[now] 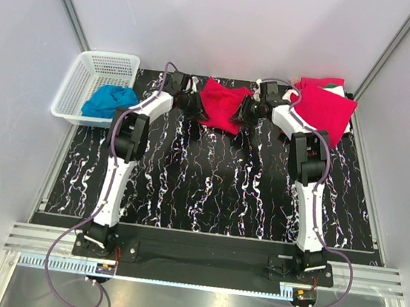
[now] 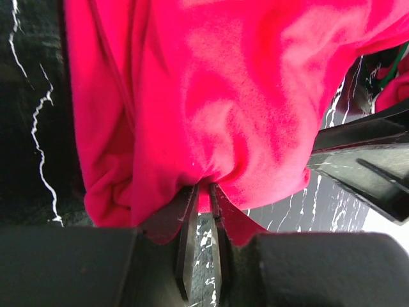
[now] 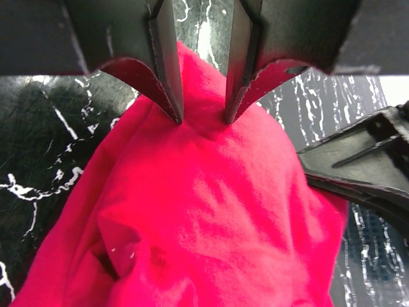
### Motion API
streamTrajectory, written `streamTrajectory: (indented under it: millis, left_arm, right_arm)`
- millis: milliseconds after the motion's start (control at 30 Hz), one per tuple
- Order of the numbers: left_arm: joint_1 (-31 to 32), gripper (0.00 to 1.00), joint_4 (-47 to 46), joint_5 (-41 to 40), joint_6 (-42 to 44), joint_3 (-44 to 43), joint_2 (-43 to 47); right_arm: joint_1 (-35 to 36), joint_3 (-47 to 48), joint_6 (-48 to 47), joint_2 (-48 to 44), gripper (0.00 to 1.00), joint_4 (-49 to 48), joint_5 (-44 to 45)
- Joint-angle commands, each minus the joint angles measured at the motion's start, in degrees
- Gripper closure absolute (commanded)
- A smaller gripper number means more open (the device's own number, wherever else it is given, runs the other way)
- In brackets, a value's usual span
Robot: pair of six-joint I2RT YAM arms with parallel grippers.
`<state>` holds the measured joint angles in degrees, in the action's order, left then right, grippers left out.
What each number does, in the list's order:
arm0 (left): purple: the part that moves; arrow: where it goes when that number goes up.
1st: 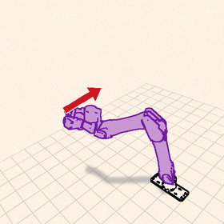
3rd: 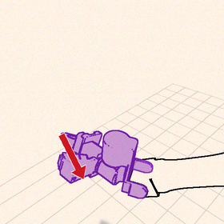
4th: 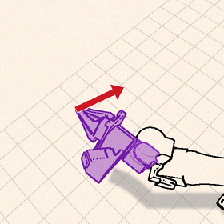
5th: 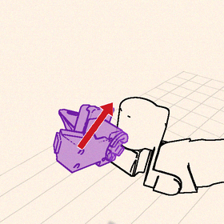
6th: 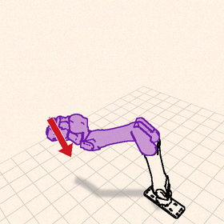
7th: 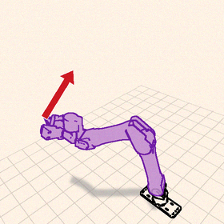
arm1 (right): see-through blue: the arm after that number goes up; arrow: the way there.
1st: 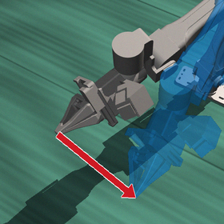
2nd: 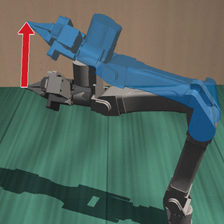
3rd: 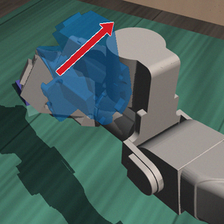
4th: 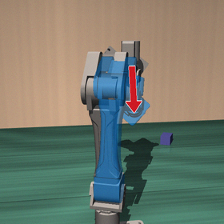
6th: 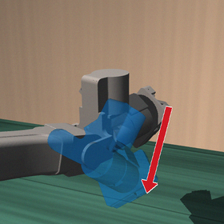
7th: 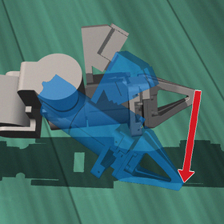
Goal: Fold and stack the t-shirts
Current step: Fold the tshirt
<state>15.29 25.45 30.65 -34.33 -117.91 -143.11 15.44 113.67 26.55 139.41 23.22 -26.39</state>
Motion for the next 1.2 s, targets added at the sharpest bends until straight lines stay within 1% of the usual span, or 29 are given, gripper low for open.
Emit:
streamTrajectory:
  millis: [0,100,167,233,267,300,400,433,600,733,767,800,967,1067,1167]
  left_arm:
    - [0.09,0.84,-0.05,-3.49,0.75,-2.85,-1.38]
    - [0.09,0.85,0.99,-3.93,1.02,-3.99,-2.0]
    - [0.09,0.86,2.05,-4.2,1.37,-4.61,-2.18]
    - [0.18,0.89,3.55,-4.81,1.54,-4.26,-1.74]
    - [0.18,0.9,3.9,-4.9,1.46,-3.13,-1.21]
    - [0.18,0.92,3.99,-5.34,1.37,-2.16,-0.6]
    - [0.71,0.94,4.43,-6.57,1.28,2.23,2.48]
    - [0.97,0.94,4.6,-6.57,1.11,4.16,3.7]
    - [2.55,0.97,6.1,-7.1,1.37,8.48,6.35]
    - [3.78,1.0,6.19,-7.45,2.15,13.74,10.38]
    - [4.13,1.0,6.1,-7.97,2.33,14.63,11.52]
    - [4.22,0.99,6.01,-8.59,2.51,15.59,13.97]
    - [4.4,0.99,5.31,-8.77,3.12,19.29,19.0]
    - [4.31,0.98,5.31,-9.03,3.21,21.83,22.07]
    - [4.4,0.94,5.4,-8.77,3.74,24.39,25.94]
  right_arm:
    - [0.55,2.17,-1.67,2.08,0.61,-0.73,1.96]
    - [0.55,4.36,-2.29,4.1,0.61,1.56,1.43]
    - [0.55,4.99,-2.46,4.64,0.62,2.53,1.34]
    - [0.9,4.2,-3.34,3.94,0.63,2.62,2.13]
    - [1.34,3.85,-3.69,3.24,0.65,2.79,3.0]
    - [1.52,3.49,-4.13,2.88,0.65,2.71,3.45]
    - [1.87,2.18,-4.13,1.66,0.66,3.49,3.8]
    - [1.87,1.22,-4.13,1.39,0.66,3.58,3.89]
    - [2.75,-2.83,-4.4,-2.12,0.66,4.46,4.42]
    - [4.06,-8.28,-5.01,-5.55,0.66,5.6,5.21]
    - [4.33,-9.33,-5.1,-7.3,0.68,5.61,5.38]
    - [4.42,-11.52,-4.93,-8.27,0.72,5.52,5.73]
    - [5.74,-16.28,-3.96,-13.1,0.71,5.43,6.53]
    - [6.61,-19.79,-3.26,-16.26,0.71,5.43,7.06]
    - [7.41,-22.52,-2.64,-20.74,0.68,5.43,7.67]
